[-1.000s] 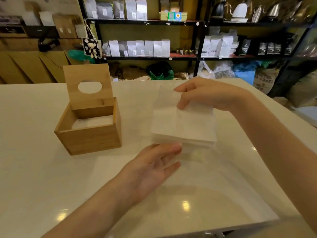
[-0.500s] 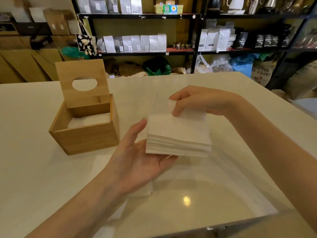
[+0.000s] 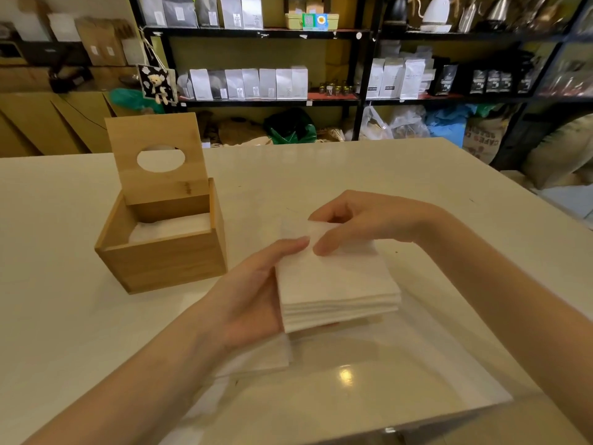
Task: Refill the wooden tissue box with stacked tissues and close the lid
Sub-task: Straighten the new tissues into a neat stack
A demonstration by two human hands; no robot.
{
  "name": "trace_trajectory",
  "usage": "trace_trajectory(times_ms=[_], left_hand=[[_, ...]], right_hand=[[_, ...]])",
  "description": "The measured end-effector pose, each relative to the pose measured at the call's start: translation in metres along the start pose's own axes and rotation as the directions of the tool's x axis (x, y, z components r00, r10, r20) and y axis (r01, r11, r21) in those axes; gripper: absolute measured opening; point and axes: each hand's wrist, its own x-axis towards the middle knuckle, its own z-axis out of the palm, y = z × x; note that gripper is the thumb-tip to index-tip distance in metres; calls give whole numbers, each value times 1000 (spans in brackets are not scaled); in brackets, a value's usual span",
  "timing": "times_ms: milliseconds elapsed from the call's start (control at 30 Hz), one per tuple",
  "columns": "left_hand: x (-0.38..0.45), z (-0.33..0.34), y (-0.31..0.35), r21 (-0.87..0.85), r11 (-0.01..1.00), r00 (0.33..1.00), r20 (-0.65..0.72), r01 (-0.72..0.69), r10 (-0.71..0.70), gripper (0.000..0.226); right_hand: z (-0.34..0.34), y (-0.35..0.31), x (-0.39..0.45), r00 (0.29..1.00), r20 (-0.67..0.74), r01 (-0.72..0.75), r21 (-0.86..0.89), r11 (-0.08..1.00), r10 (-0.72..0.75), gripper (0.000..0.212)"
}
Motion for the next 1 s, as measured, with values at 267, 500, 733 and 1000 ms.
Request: trace_trajectory(times_ms=[267, 500, 733, 1000], left_hand=[[-18, -7, 21, 138, 990, 986, -160, -21, 43, 47], [-51, -27, 34, 161, 984, 987, -126, -79, 100, 66], [-90, -47, 43, 424, 888, 923, -241, -178, 300, 33], [-88, -67, 31, 736, 676, 892, -283, -34, 352, 21]], right_hand=[[-3, 1, -10, 986, -160, 2, 225, 974, 35, 59], [15, -15, -8, 989, -143, 94, 328, 940, -49, 24], [44, -27, 6, 1000, -11, 20, 491, 871, -17, 26], [73, -11, 22, 993, 37, -119, 456, 882, 115, 11]])
